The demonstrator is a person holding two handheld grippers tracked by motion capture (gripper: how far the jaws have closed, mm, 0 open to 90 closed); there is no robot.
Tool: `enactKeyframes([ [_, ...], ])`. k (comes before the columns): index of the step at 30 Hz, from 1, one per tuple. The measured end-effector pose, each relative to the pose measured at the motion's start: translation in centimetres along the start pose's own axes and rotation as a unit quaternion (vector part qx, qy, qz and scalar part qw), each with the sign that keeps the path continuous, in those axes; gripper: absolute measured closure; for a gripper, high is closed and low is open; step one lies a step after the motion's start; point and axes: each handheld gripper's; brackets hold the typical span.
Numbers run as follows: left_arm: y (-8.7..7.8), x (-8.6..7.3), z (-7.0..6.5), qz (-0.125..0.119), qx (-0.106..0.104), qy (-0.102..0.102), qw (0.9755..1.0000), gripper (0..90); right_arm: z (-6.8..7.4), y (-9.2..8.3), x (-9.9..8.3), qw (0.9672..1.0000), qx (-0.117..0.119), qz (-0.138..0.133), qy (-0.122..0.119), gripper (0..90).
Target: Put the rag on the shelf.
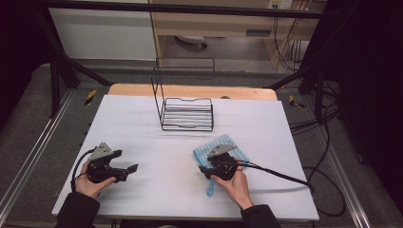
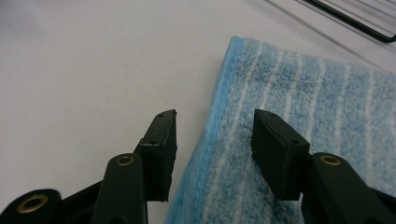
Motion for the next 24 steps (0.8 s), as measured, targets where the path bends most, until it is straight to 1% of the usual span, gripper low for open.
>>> enactKeyframes([
  [4, 0.0, 0.0, 0.0, 0.001, 0.001, 0.000, 1.0000, 9.2, 0.5, 0.7, 0.1, 0.9995, -0.023, 0.013, -0.014, 53.2],
  [6, 0.0, 0.0, 0.0, 0.000, 0.001, 0.000, 1.0000, 9.3, 0.7, 0.9, -0.1, 0.9991, -0.035, 0.014, -0.020, 54.7],
  [8, 0.0, 0.0, 0.0, 0.000, 0.001, 0.000, 1.0000, 9.4, 0.9, 1.0, -0.3, 0.9983, -0.047, 0.013, -0.031, 58.0],
  [10, 0.0, 0.0, 0.0, 0.000, 0.001, 0.000, 1.0000, 9.4, 1.0, 1.0, -0.4, 0.9977, -0.054, 0.012, -0.039, 59.0],
  [16, 0.0, 0.0, 0.0, 0.001, 0.002, -0.001, 1.0000, 9.6, 1.1, 1.0, -0.4, 0.9973, -0.058, 0.012, -0.043, 62.1],
  [21, 0.0, 0.0, 0.1, 0.000, 0.003, -0.003, 1.0000, 10.0, 0.8, 1.0, -0.3, 0.9967, -0.060, 0.023, -0.049, 72.9],
  [24, 0.0, 0.0, 0.1, 0.001, 0.003, -0.002, 1.0000, 10.1, 0.7, 0.9, -0.2, 0.9965, -0.061, 0.027, -0.051, 77.3],
])
Point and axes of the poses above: each handheld gripper's, and its own axes: y roughly forward along the jaws, x roughly out of its top, z roughly to its left, and after that the axes turned 5 degrees about -y, right-handed
